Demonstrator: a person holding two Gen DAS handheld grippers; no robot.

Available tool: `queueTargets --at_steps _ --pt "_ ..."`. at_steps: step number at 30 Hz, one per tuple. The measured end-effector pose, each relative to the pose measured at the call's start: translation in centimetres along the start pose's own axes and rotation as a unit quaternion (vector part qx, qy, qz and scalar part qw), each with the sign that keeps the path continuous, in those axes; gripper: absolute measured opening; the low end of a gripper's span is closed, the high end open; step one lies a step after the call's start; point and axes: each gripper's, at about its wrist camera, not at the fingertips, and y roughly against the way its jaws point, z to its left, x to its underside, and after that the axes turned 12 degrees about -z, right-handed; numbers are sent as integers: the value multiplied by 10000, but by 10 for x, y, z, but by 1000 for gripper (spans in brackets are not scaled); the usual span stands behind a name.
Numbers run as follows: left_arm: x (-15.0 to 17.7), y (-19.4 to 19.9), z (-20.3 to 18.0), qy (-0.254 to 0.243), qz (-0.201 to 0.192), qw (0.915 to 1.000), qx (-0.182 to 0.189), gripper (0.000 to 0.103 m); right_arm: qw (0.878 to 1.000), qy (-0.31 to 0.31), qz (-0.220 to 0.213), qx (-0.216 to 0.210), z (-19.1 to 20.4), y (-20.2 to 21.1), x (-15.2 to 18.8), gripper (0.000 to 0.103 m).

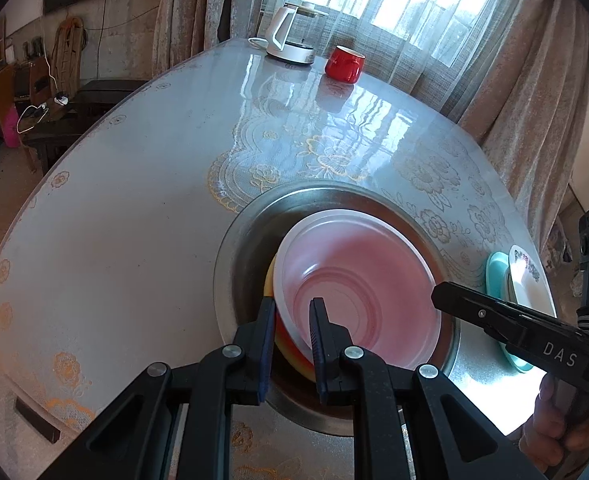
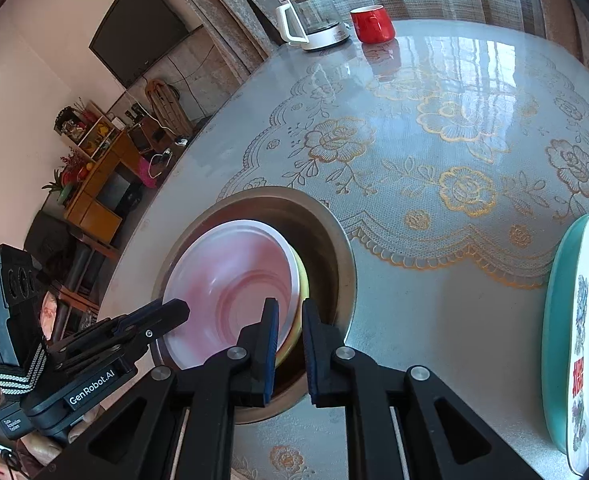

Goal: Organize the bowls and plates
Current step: 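Carry the red bowl over the steel basin and lower it onto the yellow bowl, then open the right gripper to release the red bowl in the basin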

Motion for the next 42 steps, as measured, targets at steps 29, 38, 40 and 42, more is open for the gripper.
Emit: queueTargets --at_steps 29,38,40,42 --pt "4 -27 -20 -950 -319 9900 -997 17 9978 551 -254 278 8 -24 -6 11" --pt "4 -22 -20 -826 -330 9911 -994 18 9989 376 -292 56 8 -18 -2 21" --pt "4 -19 -20 -814 -362 9909 -1010 17 9989 342 -319 66 7 -15 -1 22" --pt "4 -17 -19 -805 -386 9908 -1013 17 9990 286 -328 86 5 -13 -2 24"
